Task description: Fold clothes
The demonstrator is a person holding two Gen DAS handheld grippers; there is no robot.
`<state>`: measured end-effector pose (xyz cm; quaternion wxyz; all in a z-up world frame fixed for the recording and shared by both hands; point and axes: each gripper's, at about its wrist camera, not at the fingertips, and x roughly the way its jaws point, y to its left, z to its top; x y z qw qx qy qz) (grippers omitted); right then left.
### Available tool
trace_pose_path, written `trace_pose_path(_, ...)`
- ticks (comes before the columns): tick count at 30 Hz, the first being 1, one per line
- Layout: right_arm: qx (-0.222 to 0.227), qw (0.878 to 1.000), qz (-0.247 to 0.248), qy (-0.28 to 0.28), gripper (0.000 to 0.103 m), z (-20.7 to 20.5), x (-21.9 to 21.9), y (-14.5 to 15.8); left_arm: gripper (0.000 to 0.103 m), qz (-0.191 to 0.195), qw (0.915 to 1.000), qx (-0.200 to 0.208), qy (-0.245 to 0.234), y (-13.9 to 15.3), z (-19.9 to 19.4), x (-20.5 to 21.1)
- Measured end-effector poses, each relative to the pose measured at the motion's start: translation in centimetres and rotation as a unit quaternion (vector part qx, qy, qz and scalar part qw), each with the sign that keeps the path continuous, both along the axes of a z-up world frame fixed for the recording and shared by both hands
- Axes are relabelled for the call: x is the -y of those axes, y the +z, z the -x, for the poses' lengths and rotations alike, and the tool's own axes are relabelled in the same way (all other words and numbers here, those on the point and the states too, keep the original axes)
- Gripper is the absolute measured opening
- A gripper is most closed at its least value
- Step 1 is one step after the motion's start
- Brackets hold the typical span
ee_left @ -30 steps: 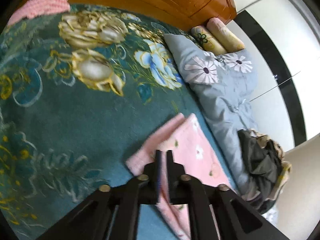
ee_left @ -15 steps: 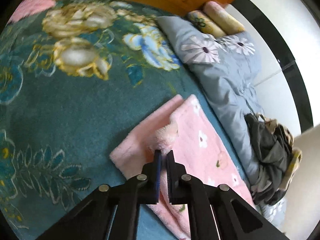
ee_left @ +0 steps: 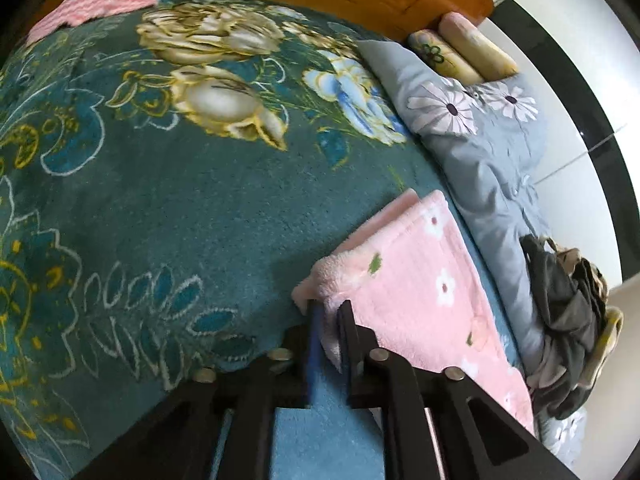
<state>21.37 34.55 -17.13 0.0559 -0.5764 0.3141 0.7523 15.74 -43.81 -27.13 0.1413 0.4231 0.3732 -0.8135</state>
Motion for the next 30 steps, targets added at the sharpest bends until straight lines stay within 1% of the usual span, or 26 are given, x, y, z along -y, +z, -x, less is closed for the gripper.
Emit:
trace_pose_path(1, -0.001, 1.0, 0.001, -0.001, 0.028, 0.0, -0.1, 0.0, 0.041, 0.01, 0.9999, 0.008, 0.004, 0.0, 0.0, 0.0)
trace_pose_path(3, -0.002, 1.0, 0.003, -0.004, 0.028, -0.2, -0.2, -0.1, 0.041, 0.008, 0.9999, 0.011, 0.005, -0.3, 0.1, 0.0)
trace_pose_path(6, -0.002, 1.0, 0.006, -0.009, 0.028, -0.5, -0.4, -0.3, 0.042, -0.014, 0.9998, 0.009, 0.006, -0.7, 0.5, 0.3)
trace_pose_path(8, -0.004, 1.0, 0.009, -0.013, 0.028, -0.8, -0.5, -0.3, 0.039, -0.029, 0.9995, 0.004, 0.009, -1.0, 0.7, 0.5)
trace_pose_path(9, -0.005, 1.0, 0.011, -0.015, 0.028, -0.9, -0.5, -0.2, 0.036, -0.038, 0.9992, 0.001, 0.01, -1.0, 0.8, 0.5)
trace_pose_path(10, -0.007, 1.0, 0.013, -0.017, 0.028, -1.0, -0.6, -0.2, 0.025, -0.049, 0.9988, -0.001, 0.007, -1.1, 1.0, 0.5)
trace_pose_path(11, -0.009, 1.0, 0.015, -0.018, 0.028, -1.1, -0.7, -0.2, 0.021, -0.059, 0.9983, 0.002, 0.004, -1.2, 1.3, 0.4)
trace_pose_path(12, -0.012, 1.0, 0.017, -0.02, 0.028, -1.3, -0.8, -0.2, 0.015, -0.065, 0.9978, 0.008, 0.004, -1.2, 1.5, 0.3)
trace_pose_path(13, -0.014, 0.999, 0.019, -0.022, 0.028, -1.4, -0.9, -0.1, 0.012, -0.069, 0.9976, 0.005, 0.008, -0.8, 1.5, 0.2)
trace_pose_path(16, -0.022, 0.999, 0.027, -0.027, 0.028, -1.9, -1.2, -0.1, 0.01, -0.063, 0.9976, -0.03, 0.004, 2.0, 1.6, -0.6)
trace_pose_path(18, -0.029, 0.999, 0.031, -0.031, 0.028, -2.3, -1.5, 0.0, 0.01, -0.051, 0.9966, -0.059, -0.024, 4.9, 2.3, -2.0)
trace_pose_path(20, -0.036, 0.998, 0.038, -0.036, 0.028, -2.7, -1.8, 0.0, 0.01, -0.037, 0.9927, -0.095, -0.065, 8.4, 3.3, -4.2)
trace_pose_path(23, -0.046, 0.996, 0.051, -0.05, 0.028, -3.6, -2.4, -0.3, 0.01, -0.025, 0.9814, -0.138, -0.131, 12.9, 4.5, -8.6)
trace_pose_path(25, -0.055, 0.995, 0.063, -0.06, 0.028, -4.4, -2.9, -0.6, 0.01, -0.021, 0.9681, -0.162, -0.19, 15.6, 5.0, -13.0)
trace_pose_path(27, -0.063, 0.993, 0.075, -0.069, 0.028, -5.1, -3.5, -0.9, 0.01, -0.013, 0.9495, -0.18, -0.256, 17.9, 5.1, -18.1)
trace_pose_path(29, -0.07, 0.991, 0.085, -0.077, 0.028, -5.7, -4.2, -1.2, 0.01, -0.004, 0.9275, -0.19, -0.322, 19.5, 4.9, -23.6)
trace_pose_path(30, -0.072, 0.99, 0.088, -0.081, 0.028, -6.0, -4.6, -1.3, 0.01, 0.0, 0.9169, -0.19, -0.351, 19.8, 4.6, -26.5)
